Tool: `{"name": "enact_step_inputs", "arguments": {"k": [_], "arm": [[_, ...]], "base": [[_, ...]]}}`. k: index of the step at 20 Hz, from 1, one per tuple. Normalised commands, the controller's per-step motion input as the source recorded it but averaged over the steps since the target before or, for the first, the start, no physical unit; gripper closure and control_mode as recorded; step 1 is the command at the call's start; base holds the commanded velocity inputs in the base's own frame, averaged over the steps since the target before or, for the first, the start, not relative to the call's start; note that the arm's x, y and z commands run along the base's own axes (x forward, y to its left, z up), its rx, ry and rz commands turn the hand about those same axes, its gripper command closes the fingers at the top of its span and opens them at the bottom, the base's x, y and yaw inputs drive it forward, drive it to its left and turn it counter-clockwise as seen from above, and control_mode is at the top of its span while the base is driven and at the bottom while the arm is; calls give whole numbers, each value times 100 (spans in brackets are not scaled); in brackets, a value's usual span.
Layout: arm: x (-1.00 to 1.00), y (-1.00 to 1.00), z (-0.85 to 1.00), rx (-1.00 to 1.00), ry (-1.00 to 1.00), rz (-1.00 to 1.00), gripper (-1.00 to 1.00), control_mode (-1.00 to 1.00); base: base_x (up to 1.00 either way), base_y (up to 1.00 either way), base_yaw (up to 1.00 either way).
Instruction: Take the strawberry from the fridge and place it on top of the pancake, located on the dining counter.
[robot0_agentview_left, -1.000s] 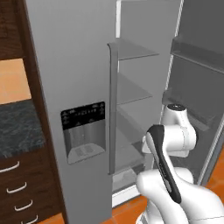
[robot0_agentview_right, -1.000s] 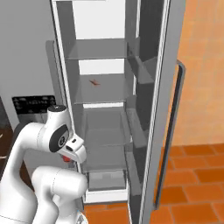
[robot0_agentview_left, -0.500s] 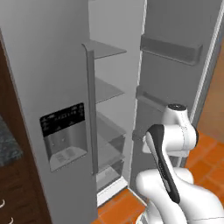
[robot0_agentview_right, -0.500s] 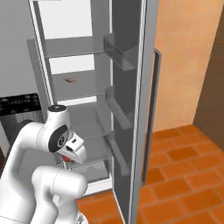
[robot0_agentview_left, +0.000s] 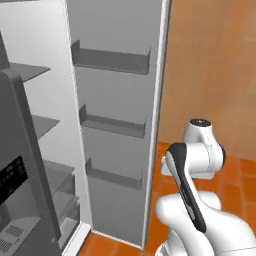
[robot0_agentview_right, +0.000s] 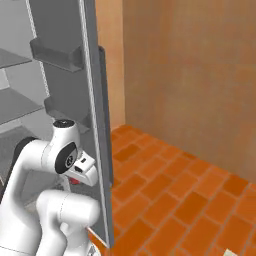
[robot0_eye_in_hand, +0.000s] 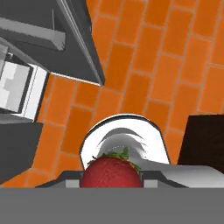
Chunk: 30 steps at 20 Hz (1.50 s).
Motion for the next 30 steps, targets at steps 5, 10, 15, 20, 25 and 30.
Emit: {"name": "enact_step_inputs", "arguments": {"k": [5, 10, 15, 20, 25, 30], "arm": [[0, 0, 0, 0, 0, 0, 100, 100], [0, 0, 0, 0, 0, 0, 100, 100], [0, 0, 0, 0, 0, 0, 100, 100], [0, 0, 0, 0, 0, 0, 100, 100], [0, 0, 0, 0, 0, 0, 100, 100], [0, 0, 0, 0, 0, 0, 100, 100]], "base": [[-12, -21, -87], [17, -46, -68], [62, -18, -5], [100, -55, -5], [100, -71, -21], [100, -19, -28]]}}
